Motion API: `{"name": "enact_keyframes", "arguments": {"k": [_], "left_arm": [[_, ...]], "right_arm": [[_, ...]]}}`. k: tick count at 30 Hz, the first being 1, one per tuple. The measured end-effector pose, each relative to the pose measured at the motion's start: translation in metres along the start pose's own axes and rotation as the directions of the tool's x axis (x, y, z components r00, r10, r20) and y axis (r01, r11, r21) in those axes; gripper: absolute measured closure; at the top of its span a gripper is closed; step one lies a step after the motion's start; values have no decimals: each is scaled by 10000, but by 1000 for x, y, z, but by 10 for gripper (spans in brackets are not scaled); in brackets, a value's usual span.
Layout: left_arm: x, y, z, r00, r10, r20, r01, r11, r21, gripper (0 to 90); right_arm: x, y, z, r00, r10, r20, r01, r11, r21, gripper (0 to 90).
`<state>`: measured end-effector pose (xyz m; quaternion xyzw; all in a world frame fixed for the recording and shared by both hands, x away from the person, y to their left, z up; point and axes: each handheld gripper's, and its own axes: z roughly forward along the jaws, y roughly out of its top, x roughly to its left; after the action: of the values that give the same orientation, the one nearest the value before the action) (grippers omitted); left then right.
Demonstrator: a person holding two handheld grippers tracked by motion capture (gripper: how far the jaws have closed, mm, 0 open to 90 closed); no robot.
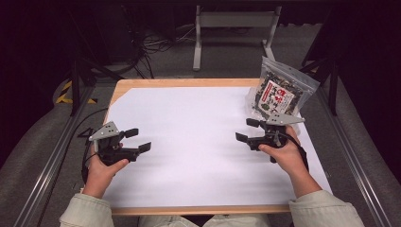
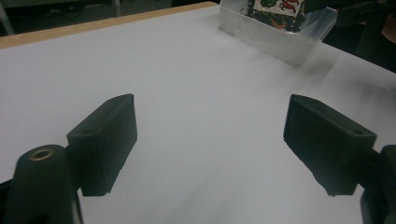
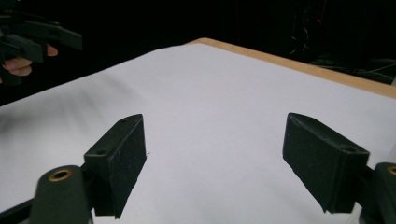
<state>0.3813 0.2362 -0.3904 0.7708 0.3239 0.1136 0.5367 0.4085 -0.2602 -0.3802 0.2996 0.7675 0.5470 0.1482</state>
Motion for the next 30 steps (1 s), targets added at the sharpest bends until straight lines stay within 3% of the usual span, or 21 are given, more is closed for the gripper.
{"name": "enact_keyframes", "arguments": {"k": [2, 4, 10, 11, 15, 21, 23, 30], "left_arm": [[0, -3, 0, 10000, 21, -30, -21, 10000, -41, 182], [-1, -5, 1, 10000, -16, -43, 15, 10000, -41, 182], [-1, -9, 6, 9996, 237, -168, -236, 9997, 19, 181], [-2, -9, 6, 9996, 212, -163, -212, 9998, 5, 181], [-3, -11, 10, 9998, 198, -89, -198, 9998, 95, 181], [-2, -12, 12, 9997, 227, -76, -226, 9997, 118, 181], [-2, -13, 12, 9998, 179, -77, -178, 9997, 142, 181], [-4, -15, 13, 9997, 225, -64, -224, 9997, 98, 181]], "right_arm": [[0, -6, 4, 9999, 149, -23, -148, 9994, 319, 200], [2, -13, 8, 9998, 180, -74, -179, 9995, 243, 200], [8, -25, 20, 9999, -160, -36, 162, 9966, 810, 180], [9, -27, 22, 9992, -393, -8, 392, 9941, 1009, 181], [16, -34, 28, 9918, -1078, 688, 1026, 9918, 761, 169], [24, -41, 26, 9965, -574, 604, 551, 9978, 380, 184], [24, -46, 28, 9977, -415, 542, 384, 9976, 579, 183], [23, -46, 29, 9982, -432, 406, 415, 9982, 428, 178]]}}
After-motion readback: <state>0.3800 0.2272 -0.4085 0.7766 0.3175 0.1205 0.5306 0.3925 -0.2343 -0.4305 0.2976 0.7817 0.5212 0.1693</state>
